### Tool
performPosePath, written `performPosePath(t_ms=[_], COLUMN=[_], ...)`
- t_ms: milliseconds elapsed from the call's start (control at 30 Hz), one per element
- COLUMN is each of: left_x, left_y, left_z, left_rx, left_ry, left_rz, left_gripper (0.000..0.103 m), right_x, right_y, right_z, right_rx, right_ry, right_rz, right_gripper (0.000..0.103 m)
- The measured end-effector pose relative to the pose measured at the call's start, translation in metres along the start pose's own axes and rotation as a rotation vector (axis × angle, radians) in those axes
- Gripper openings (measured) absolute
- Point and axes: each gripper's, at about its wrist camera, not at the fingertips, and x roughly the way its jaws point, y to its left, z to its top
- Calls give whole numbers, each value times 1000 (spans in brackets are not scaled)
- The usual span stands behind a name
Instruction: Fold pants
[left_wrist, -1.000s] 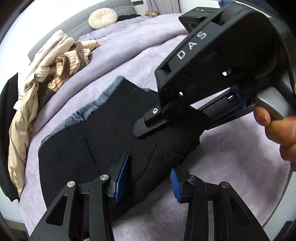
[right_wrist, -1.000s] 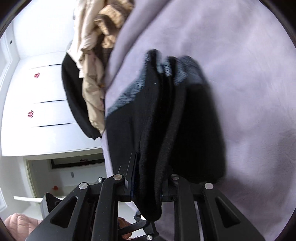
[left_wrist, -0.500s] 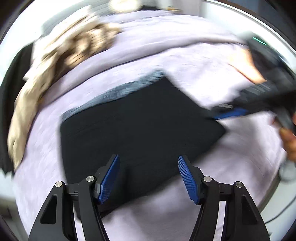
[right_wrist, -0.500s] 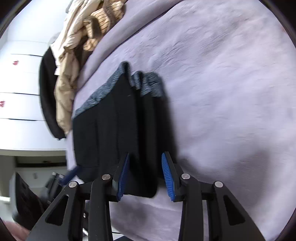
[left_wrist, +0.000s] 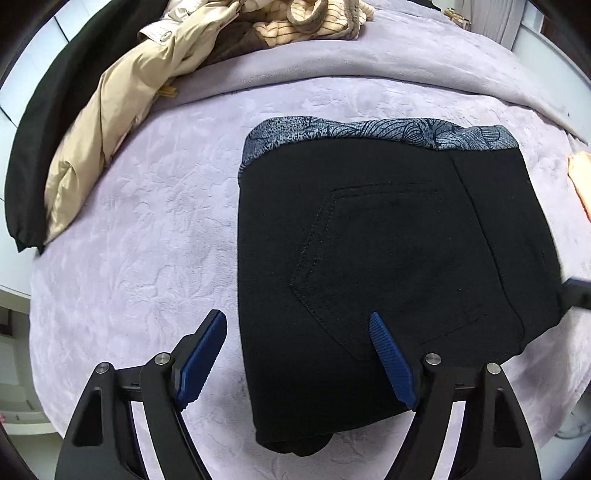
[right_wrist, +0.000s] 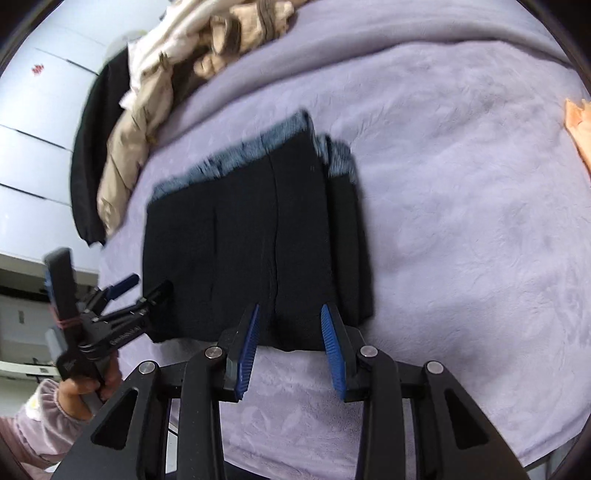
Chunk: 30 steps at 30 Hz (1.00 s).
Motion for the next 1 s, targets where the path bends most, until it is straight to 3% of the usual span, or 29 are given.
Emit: performPosePath(t_ms=[100, 267, 367, 567, 667, 767, 1000], left_x=[5, -7, -22, 7, 31, 31, 25], left_y=[3, 4, 18, 49, 53, 48, 49], left_z=[3, 8, 30, 85, 90, 83, 77], left_rx=[-26, -50, -88, -194, -213, -192, -186], left_ry=[26, 35, -31, -28, 24, 4, 13], left_rz=[-24, -33, -14, 38, 39, 62, 55], left_gripper=[88, 88, 88, 88, 89, 97, 97], right_x=[19, -1, -18, -13, 18, 42, 34], right_y=[-3, -1, 3, 21, 29, 31, 25], right_z=[2, 7, 20, 72, 88, 89, 81], right_rx=[20, 17, -8, -9, -30, -56, -41], right_ry=[30, 0, -70, -139, -75, -44, -40], right_rz=[-47, -60, -82, -59, -119, -174, -148], right_gripper=[37, 38, 38, 38, 37, 38, 39])
